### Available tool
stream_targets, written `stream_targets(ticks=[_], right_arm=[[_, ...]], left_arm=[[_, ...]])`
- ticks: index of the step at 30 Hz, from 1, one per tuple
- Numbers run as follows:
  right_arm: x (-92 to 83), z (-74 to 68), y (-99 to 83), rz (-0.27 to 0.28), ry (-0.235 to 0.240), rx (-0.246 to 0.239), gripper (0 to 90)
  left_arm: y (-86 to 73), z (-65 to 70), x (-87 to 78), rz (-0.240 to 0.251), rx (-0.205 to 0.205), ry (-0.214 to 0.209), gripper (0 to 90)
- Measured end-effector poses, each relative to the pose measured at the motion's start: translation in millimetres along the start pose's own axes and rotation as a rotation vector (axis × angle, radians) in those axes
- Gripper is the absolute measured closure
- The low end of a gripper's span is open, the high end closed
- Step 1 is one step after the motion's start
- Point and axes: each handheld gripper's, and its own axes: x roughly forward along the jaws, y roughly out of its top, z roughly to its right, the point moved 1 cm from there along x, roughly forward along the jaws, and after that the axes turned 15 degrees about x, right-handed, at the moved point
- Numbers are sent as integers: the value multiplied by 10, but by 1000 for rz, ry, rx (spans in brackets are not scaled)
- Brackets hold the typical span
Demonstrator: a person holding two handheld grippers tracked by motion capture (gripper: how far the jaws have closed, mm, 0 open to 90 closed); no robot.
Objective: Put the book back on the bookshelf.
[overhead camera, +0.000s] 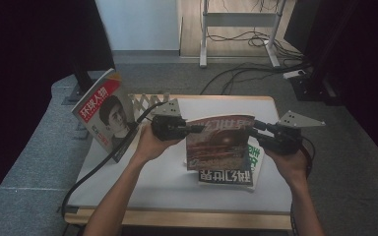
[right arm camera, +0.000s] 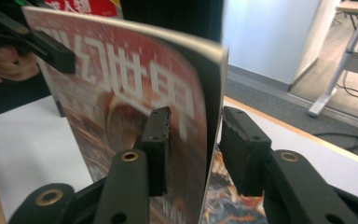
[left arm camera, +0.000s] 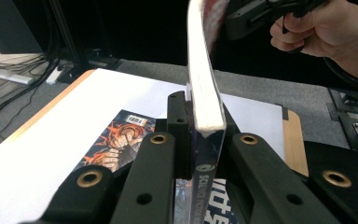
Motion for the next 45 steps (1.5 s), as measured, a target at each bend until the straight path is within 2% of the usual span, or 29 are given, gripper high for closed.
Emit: stream_targets(ticks=[6, 13, 22, 29, 34, 37, 41, 45], right_arm=[[-71, 153, -131, -10, -45, 23, 560], [-121, 334, -333, -41, -138, 44, 472], [-58, 554, -693, -145, -284, 41, 355], [3, 729, -1012, -222, -357, 82, 257], [34, 859, -1244, -275, -410, 120, 141], [55, 931, -1381, -316, -451, 136, 123], [72, 1028, -1537, -339, -476, 181, 39], [97, 1072, -1662, -356, -472, 214, 7]], left_arm=[[-2, -9, -4, -6, -3, 4, 833], [2, -10, -6, -11, -4, 7, 833], [10, -25, -33, -39, -13, 7, 833], [21, -37, -49, -65, -24, 17, 832], [36, -41, -49, -80, -34, 19, 833], [52, -34, -46, -91, -34, 22, 833], [60, -24, -50, -95, -40, 28, 834], [74, -9, -73, -103, -36, 58, 836]])
